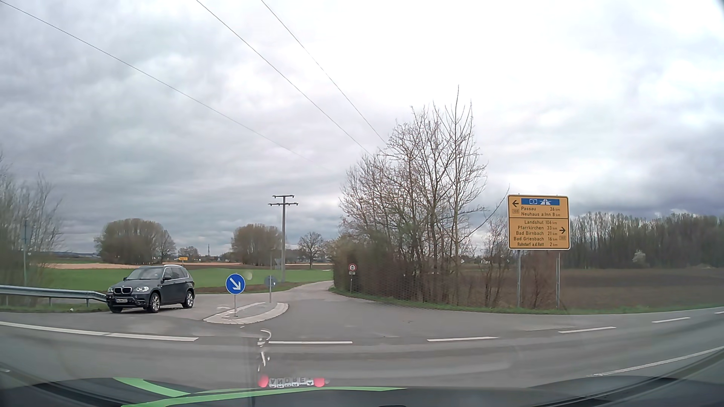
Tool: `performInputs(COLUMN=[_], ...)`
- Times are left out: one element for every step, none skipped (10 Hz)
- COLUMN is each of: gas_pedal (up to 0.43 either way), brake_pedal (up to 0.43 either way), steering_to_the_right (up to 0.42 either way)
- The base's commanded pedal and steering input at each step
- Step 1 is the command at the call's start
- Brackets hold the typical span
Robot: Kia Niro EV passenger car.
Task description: Follow the waypoints while adhering to traffic rules and regulations
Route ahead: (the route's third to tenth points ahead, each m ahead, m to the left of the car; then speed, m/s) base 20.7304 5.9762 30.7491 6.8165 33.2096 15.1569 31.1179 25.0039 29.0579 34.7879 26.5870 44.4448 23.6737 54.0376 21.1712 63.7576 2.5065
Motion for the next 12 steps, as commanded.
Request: performInputs(gas_pedal=[0.409,0.409,0.409,0.398,0.398,0.398,0.398,0.398,0.39,0.39,0.39,0.37], brake_pedal=[0.0,0.0,0.0,0.0,0.0,0.0,0.0,0.0,0.0,0.0,0.0,0.0], steering_to_the_right=[0.004,0.004,0.004,0.003,0.001,0.001,0.001,0.001,0.001,0.001,0.001,0.001])
